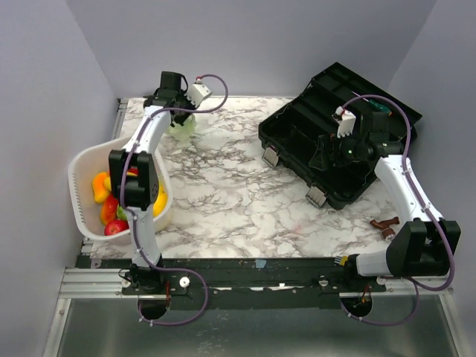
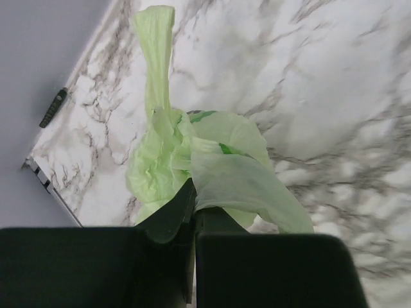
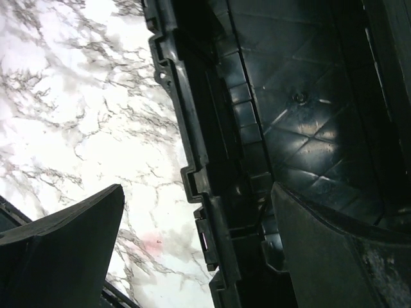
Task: Place the fake fruits into the plastic bag and tie a complex knot
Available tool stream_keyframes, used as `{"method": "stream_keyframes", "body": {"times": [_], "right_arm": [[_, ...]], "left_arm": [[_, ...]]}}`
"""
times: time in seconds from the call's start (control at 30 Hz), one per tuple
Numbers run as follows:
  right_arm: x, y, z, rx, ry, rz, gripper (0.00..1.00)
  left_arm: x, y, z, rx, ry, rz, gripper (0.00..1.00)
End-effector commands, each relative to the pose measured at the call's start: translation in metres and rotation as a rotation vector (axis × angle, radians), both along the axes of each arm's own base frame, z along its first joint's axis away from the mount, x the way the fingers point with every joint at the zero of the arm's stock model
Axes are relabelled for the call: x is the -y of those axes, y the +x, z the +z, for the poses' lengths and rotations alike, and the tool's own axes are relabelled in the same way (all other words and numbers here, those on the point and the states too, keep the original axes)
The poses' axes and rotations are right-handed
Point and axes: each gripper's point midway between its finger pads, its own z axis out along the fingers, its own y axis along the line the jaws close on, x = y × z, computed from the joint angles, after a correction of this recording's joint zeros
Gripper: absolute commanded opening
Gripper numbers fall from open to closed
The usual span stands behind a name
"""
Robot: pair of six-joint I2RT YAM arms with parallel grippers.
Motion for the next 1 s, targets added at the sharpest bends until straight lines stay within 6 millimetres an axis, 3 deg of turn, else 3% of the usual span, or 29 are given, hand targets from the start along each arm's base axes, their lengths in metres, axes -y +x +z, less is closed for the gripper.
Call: {"method": "stream_keyframes", "body": {"times": [0.0, 0.07, 0.17, 0.3, 0.37, 0.47, 0.63, 0.8, 0.87, 0.97], "right_arm": [[-0.018, -0.003, 0.038, 0.12, 0.046, 0.127, 1.0], [-0.034, -0.008, 0.055, 0.179, 0.073, 0.189, 1.0], [-0.062, -0.016, 0.095, 0.338, 0.108, 0.288, 1.0], [-0.112, -0.033, 0.144, 0.596, 0.107, 0.416, 1.0], [-0.139, -0.042, 0.158, 0.699, 0.08, 0.462, 1.0], [-0.178, -0.054, 0.172, 0.847, 0.051, 0.514, 1.0], [-0.237, -0.088, 0.167, 1.006, -0.003, 0.646, 1.0], [-0.256, -0.095, 0.132, 0.925, -0.002, 0.715, 0.97], [-0.251, -0.094, 0.115, 0.88, -0.019, 0.695, 0.85], [-0.243, -0.096, 0.102, 0.861, -0.014, 0.658, 0.44]], "left_arm": [[0.078, -0.081, 0.14, 0.072, -0.415, -0.086, 0.0], [0.097, -0.111, 0.16, 0.021, -0.543, -0.087, 0.0], [0.126, -0.158, 0.187, -0.102, -0.743, -0.118, 0.0], [0.163, -0.222, 0.225, -0.219, -0.967, -0.262, 0.0], [0.176, -0.251, 0.243, -0.229, -1.032, -0.337, 0.0], [0.196, -0.289, 0.252, -0.302, -1.091, -0.429, 0.0], [0.219, -0.345, 0.258, -0.463, -1.15, -0.573, 0.0], [0.223, -0.372, 0.266, -0.523, -1.192, -0.636, 0.0], [0.22, -0.377, 0.271, -0.52, -1.198, -0.646, 0.0], [0.217, -0.386, 0.282, -0.527, -1.213, -0.662, 0.0]]}}
